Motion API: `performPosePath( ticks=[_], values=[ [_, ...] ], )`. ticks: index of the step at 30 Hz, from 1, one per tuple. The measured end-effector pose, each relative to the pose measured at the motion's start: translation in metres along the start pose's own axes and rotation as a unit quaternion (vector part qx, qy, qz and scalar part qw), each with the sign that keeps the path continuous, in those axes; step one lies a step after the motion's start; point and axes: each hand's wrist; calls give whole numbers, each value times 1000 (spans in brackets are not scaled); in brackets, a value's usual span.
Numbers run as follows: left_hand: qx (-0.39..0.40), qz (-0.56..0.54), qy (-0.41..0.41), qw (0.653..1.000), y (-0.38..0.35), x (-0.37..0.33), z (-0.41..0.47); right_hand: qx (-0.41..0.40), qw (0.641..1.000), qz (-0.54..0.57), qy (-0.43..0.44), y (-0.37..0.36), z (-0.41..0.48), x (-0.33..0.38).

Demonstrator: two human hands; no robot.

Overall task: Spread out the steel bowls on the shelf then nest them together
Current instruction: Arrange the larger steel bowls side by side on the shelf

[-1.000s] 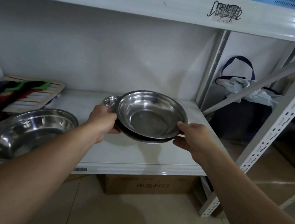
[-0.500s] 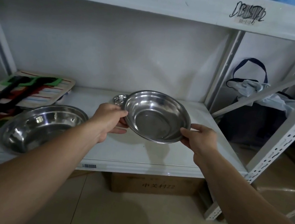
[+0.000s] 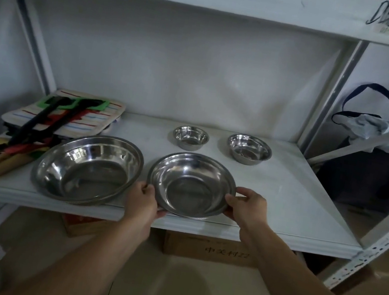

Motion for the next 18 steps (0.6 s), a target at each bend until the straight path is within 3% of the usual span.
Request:
performPosePath(
  ticks=[18],
  values=[
    [2, 25, -11, 1000, 1, 7, 0, -5, 1000, -10, -2, -4, -2, -10]
  ],
)
Point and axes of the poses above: each hand's wrist, its own z-axis towards the middle knuckle, its own y-axis out of the back of the hand, x = y × z, and after that the axes turned 2 degrees about -x, right-handed
